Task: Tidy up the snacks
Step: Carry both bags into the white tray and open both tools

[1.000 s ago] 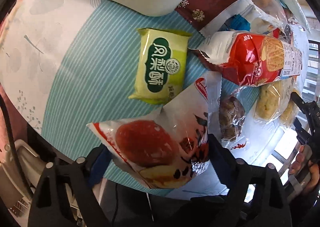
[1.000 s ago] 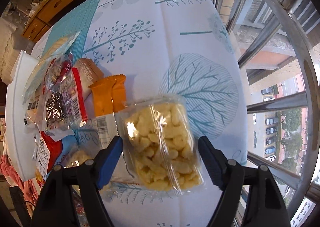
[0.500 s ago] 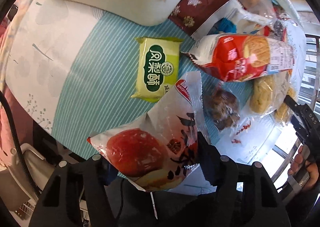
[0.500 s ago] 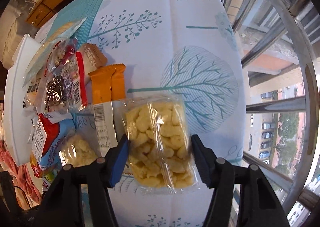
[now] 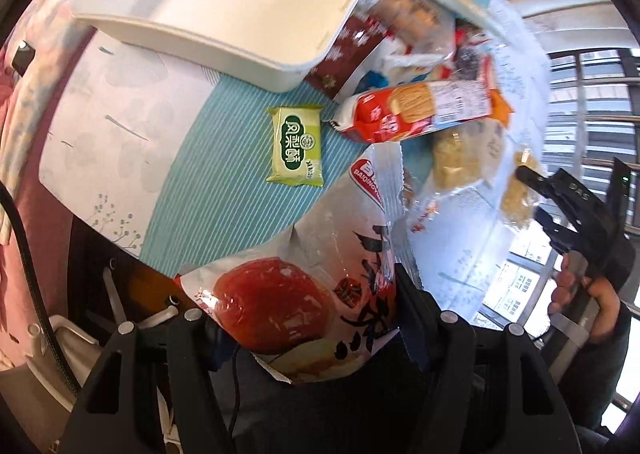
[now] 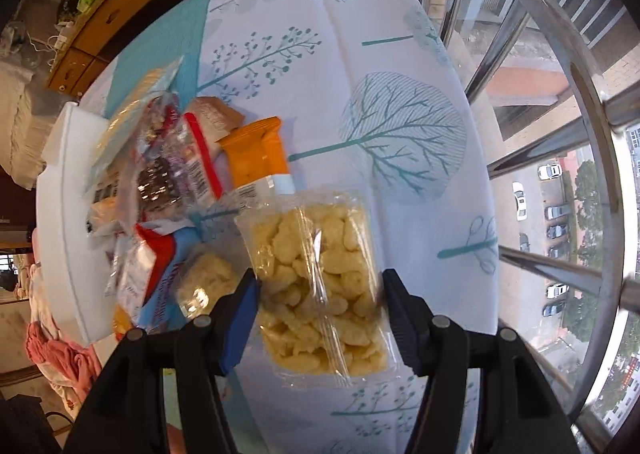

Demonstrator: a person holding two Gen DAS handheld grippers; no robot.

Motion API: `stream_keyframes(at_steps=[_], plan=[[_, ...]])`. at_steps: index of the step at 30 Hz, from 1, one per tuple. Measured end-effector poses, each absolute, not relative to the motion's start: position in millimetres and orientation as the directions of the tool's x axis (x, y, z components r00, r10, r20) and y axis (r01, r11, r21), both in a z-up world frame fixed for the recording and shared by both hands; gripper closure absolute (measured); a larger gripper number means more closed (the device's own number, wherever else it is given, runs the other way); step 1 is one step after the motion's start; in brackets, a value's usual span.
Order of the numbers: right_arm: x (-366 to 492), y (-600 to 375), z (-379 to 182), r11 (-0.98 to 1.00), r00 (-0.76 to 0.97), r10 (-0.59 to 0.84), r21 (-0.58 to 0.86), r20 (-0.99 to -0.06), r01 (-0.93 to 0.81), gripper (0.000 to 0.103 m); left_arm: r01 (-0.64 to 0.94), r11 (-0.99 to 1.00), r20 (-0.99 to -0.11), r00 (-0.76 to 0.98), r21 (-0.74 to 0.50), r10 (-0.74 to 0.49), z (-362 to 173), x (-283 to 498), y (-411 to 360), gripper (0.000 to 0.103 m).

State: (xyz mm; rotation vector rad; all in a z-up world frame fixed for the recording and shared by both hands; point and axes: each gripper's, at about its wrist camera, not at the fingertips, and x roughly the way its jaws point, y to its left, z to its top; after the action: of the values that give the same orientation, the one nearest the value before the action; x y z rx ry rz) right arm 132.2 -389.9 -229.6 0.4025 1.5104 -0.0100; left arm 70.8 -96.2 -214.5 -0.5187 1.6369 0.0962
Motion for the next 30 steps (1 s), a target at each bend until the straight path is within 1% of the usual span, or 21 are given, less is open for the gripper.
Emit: stream_keyframes(at_steps=[9,17,25,30], plan=[[108.0,-359.7,-191.6,0.926,0.105,0.296,0.312,-0.950,0.213,0.042,-0.284,0.924,-0.966,0.066,-0.257,-0.249,-154.1,65.7,-79.2,0.038],[80.1,-314.1,-168.7,0.920,0.144,0.336,0.357,-0.931,0.162,0.042,-0.187,0.949,-0.956,0.201,-0.252,-0.215,-105.8,87.4,-44.6,0.038],[64.8,-251.7,-146.2,0.913,0.211,0.372,0.397,-0.904,0.092,0.042,-0.089,0.963,-0.929,0.300,-0.253,-0.216,-78.9,108.9,-6.1,0.038],[68.5,-220.1,-126.3,0.908,0.304,0.375,0.414,-0.876,0.073,0.042,-0.029,0.968,-0.902,0.369,-0.251,-0.223,-69.6,122.7,17.8,0.038]])
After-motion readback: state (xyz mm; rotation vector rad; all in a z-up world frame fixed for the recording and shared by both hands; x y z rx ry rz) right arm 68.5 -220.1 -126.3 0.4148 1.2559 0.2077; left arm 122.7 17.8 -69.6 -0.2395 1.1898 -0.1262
